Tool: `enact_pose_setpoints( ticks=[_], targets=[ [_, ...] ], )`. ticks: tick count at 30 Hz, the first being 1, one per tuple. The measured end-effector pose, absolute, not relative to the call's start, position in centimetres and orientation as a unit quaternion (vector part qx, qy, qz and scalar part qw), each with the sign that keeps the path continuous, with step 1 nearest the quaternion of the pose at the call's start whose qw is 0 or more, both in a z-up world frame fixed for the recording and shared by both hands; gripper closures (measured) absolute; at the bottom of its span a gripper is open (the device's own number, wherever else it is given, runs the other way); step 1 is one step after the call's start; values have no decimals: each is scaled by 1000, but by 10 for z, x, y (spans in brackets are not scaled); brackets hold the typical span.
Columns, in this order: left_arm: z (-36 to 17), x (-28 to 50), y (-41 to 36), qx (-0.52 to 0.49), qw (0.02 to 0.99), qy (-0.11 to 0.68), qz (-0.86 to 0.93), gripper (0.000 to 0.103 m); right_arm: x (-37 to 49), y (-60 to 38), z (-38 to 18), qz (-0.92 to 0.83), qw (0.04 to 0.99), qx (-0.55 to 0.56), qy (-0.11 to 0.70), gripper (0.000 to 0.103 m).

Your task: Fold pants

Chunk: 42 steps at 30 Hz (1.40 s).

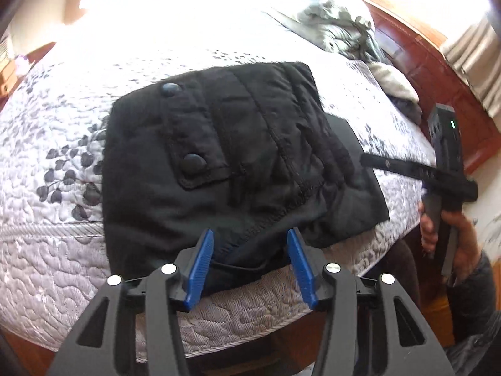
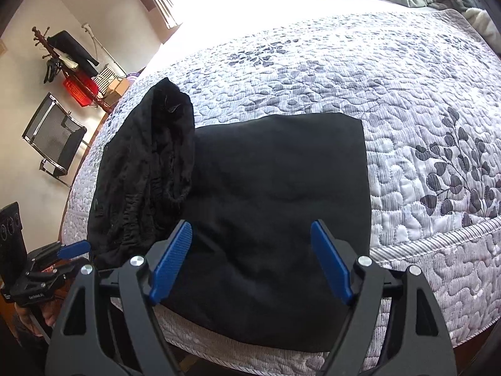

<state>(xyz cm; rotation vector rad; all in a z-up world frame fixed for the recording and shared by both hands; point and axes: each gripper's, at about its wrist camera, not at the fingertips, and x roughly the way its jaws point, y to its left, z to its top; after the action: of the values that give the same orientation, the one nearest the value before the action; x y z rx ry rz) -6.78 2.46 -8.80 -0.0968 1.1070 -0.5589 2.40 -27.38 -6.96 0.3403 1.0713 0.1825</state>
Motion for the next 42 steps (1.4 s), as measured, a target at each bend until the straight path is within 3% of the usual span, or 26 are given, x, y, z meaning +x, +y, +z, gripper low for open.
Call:
enact_pose_setpoints(
  ticks=[5,8,10,15,36,37,38,42],
  targets=[
    [-106,-44,53,-106,825,527,-173,43,32,-260,-59,105,845,152,501,17],
    [-117,-33,58,-82,826,546,-108,39,40,-251,-55,114,842,148,506,13],
    [-124,-29,58,-55,824,559,-74,24,45,-245,-55,116,840,143,511,12],
    [-122,-26,52,-6,837,546,-44,10,52,-234,-56,121,833,142,521,12],
    [-102,-21,55,-4,856,514,-62,9,87,-197,-86,169,800,161,553,12],
    [-101,-22,55,-5,857,512,-62,9,88,-196,-87,171,802,160,550,17],
    [-99,-22,56,-5,858,510,-62,8,89,-195,-87,174,803,159,547,30],
    [-93,-25,59,-7,862,502,-62,7,91,-188,-86,193,805,155,539,55]
  ],
)
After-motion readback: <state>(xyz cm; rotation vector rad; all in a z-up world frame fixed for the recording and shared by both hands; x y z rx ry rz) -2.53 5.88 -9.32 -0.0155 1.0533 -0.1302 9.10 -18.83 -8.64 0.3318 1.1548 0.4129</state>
